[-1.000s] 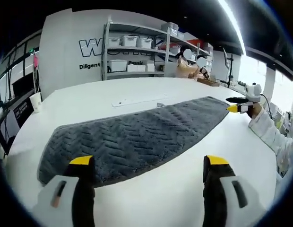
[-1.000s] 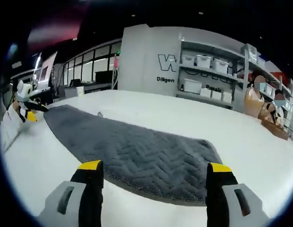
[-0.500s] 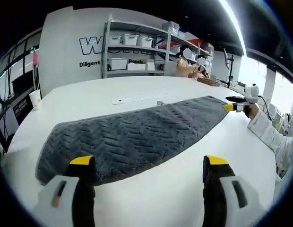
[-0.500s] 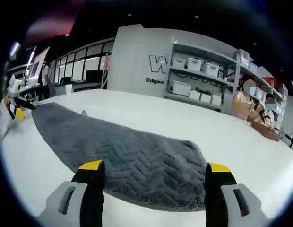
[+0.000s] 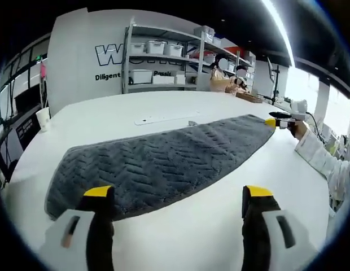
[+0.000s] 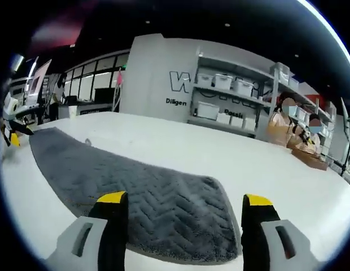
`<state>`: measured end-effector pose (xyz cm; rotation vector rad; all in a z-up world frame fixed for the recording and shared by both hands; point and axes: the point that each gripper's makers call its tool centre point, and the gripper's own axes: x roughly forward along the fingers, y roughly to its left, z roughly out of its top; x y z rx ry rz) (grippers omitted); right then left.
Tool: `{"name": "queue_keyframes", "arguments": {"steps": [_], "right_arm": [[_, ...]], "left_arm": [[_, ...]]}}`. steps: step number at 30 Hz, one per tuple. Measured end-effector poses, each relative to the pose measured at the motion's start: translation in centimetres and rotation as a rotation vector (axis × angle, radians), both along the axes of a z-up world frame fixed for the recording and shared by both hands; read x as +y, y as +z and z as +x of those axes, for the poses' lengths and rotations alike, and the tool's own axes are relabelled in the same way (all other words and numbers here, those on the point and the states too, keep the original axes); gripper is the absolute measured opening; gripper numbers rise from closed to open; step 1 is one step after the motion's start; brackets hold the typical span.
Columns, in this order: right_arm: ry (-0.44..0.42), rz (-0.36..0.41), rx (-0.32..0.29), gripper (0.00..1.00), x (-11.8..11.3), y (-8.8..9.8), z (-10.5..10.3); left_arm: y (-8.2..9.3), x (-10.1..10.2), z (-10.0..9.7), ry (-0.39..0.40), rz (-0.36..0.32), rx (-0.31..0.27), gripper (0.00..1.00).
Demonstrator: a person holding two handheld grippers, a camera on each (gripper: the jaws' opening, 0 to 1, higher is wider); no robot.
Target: Open the folded towel by lifting each exposed corner and separating the folded layers until the towel lies flat within the target outline without major curled edges
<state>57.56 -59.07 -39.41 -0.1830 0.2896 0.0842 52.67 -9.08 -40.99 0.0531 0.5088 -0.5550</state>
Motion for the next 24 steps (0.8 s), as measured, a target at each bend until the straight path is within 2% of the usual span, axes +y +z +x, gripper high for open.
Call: {"name": "queue_keyframes", "arguments": {"steps": [24], "right_arm": [[-0.039,-0.043,0.021,0.81,-2.8,-0.6,3.0]], "left_arm": [[-0.1,0.2,0.2,0.003,0.014,0.005,0.92]]}}
